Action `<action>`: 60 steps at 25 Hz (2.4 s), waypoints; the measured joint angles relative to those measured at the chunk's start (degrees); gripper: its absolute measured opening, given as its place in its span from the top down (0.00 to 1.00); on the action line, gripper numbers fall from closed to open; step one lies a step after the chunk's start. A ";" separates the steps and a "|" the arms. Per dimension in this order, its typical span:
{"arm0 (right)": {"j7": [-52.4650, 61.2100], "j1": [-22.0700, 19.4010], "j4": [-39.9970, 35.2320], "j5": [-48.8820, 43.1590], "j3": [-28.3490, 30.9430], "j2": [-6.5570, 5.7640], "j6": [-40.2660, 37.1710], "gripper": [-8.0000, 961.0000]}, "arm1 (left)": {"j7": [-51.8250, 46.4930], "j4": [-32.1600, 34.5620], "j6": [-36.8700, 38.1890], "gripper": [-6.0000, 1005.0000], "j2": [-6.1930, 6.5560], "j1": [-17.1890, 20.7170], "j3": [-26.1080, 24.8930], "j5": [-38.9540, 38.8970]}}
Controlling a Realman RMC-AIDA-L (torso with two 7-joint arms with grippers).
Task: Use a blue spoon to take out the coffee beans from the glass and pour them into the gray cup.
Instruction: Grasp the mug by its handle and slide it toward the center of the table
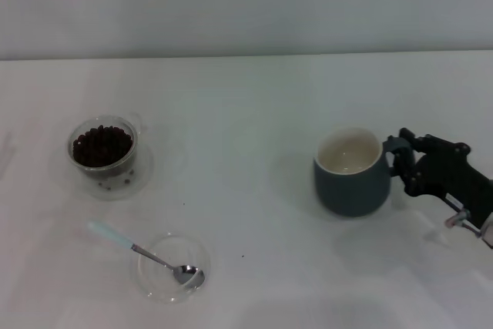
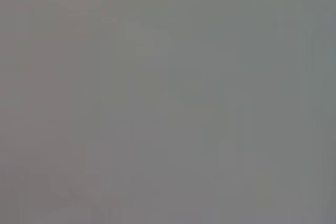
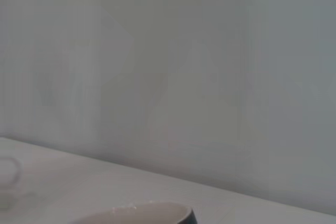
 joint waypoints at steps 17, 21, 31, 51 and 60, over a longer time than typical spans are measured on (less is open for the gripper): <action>1.44 0.36 -4.93 6.06 -14.23 0.19 -0.06 0.80 | -1.28 -0.37 0.30 0.13 -0.12 0.71 0.00 0.87; 1.31 0.42 -6.07 6.64 -15.89 0.20 0.08 0.80 | -1.31 -0.30 0.30 0.13 -0.09 1.31 0.00 0.89; 0.24 0.83 -6.61 6.53 -19.62 0.21 0.56 0.80 | -1.40 0.05 0.37 0.13 -0.04 1.84 0.00 0.88; -1.82 0.91 -6.60 6.63 -22.03 0.04 6.63 0.79 | -1.40 1.64 0.39 0.13 0.11 3.26 0.00 0.89; -0.12 0.68 -6.87 7.41 -21.72 -0.13 6.34 0.67 | -1.40 2.90 0.47 0.13 0.16 4.70 0.00 1.15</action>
